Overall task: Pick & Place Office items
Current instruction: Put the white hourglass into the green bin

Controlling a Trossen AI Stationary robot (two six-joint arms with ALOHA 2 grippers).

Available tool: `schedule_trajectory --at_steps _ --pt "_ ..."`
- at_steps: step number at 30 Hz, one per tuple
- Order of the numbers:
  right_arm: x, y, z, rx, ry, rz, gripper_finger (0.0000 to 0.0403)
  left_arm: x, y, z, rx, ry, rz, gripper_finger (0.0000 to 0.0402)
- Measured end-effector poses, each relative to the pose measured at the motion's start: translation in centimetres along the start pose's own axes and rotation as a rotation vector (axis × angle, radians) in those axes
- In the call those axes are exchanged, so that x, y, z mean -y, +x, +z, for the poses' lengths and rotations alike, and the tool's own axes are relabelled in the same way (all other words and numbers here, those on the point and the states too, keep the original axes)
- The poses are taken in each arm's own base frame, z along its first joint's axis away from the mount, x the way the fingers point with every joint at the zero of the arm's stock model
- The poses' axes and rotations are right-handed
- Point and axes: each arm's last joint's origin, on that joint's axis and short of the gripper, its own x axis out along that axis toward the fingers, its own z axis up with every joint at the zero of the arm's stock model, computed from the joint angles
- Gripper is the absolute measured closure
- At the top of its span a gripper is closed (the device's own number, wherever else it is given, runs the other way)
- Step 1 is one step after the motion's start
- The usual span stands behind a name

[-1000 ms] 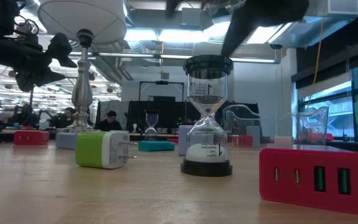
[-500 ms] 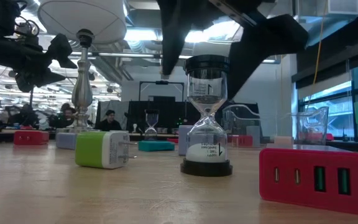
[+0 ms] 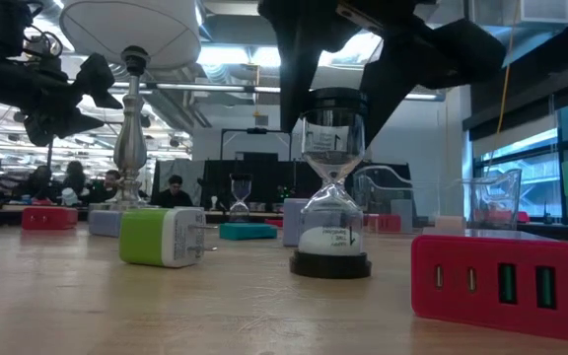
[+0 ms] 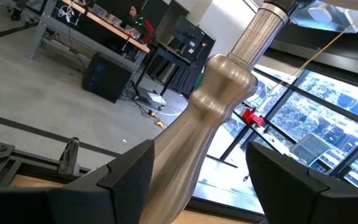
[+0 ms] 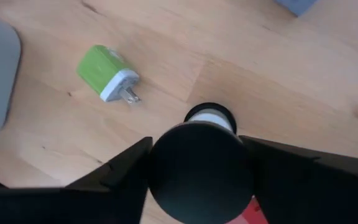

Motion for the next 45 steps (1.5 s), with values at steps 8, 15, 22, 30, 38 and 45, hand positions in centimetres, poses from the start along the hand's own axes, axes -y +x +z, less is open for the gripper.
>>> schedule_trajectory --at_steps 8,15,22,30,38,45 --pt "0.1 -0.1 0.0 -0.028 0.041 -0.005 0.0192 0.0 0.0 0.0 0.000 0.000 0.000 0.0151" --pt "0.9 -2.3 0.3 -0.090 0.043 -0.034 0.0182 0.0 0.0 0.0 0.000 0.000 0.000 0.0151" --pt "1.7 -6.2 0.4 -0.030 0.079 0.014 0.0192 0.0 0.0 0.0 0.000 -0.001 -0.001 0.0151" --pt "4.0 -11.1 -0.3 -0.007 0.167 0.011 0.0192 0.0 0.0 0.0 0.000 0.000 -0.001 0.0151" --pt "7.1 -14.5 -3.4 0.037 0.321 -0.055 0.0192 0.0 0.0 0.0 0.000 0.000 -0.001 0.0151" --pt "8.7 -15.1 -6.7 0.069 0.402 -0.119 0.0191 0.0 0.0 0.0 0.000 0.000 -0.001 0.0151"
